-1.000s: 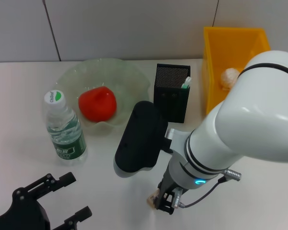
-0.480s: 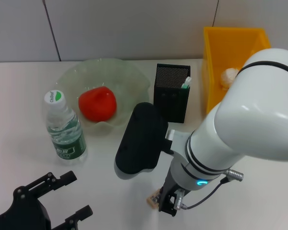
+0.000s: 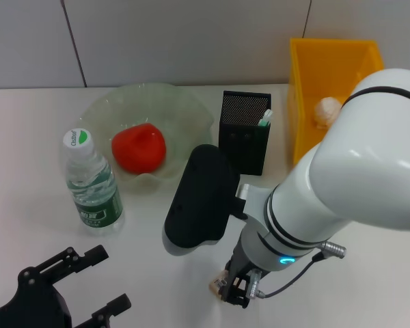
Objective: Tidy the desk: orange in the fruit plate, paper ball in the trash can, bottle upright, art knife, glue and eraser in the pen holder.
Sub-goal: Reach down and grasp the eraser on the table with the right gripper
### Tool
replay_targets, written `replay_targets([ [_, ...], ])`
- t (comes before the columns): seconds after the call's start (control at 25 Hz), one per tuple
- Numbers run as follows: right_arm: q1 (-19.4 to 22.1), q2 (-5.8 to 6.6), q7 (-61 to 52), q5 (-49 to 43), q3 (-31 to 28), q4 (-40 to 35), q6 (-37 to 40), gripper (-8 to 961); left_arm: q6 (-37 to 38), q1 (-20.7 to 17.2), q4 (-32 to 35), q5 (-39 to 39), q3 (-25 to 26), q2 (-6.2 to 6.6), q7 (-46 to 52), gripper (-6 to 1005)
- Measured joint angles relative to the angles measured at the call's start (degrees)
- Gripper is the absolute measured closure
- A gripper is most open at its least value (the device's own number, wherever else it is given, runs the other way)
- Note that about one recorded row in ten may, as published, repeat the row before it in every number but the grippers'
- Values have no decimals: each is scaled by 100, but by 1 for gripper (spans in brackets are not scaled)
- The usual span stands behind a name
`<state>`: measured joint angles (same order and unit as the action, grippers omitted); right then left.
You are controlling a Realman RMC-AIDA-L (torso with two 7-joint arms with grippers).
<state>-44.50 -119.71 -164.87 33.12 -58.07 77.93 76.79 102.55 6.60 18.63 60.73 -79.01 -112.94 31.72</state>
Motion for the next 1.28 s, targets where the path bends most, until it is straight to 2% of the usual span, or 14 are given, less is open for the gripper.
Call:
replay_targets([
  [0.12, -5, -3, 53, 4, 4, 0, -83, 725, 9, 5, 0, 0, 0, 0, 0, 330],
  [0.36, -30, -12, 333, 28, 62, -9, -162, 492, 11, 8, 0, 0, 0, 0, 0, 330],
  [0.56, -64, -17, 386, 35, 145, -89, -209, 374, 12, 8, 0, 0, 0, 0, 0, 330],
  [1.28, -144, -18, 385, 173, 99, -293, -288, 376, 62, 20, 0, -17, 0, 0, 0, 329],
])
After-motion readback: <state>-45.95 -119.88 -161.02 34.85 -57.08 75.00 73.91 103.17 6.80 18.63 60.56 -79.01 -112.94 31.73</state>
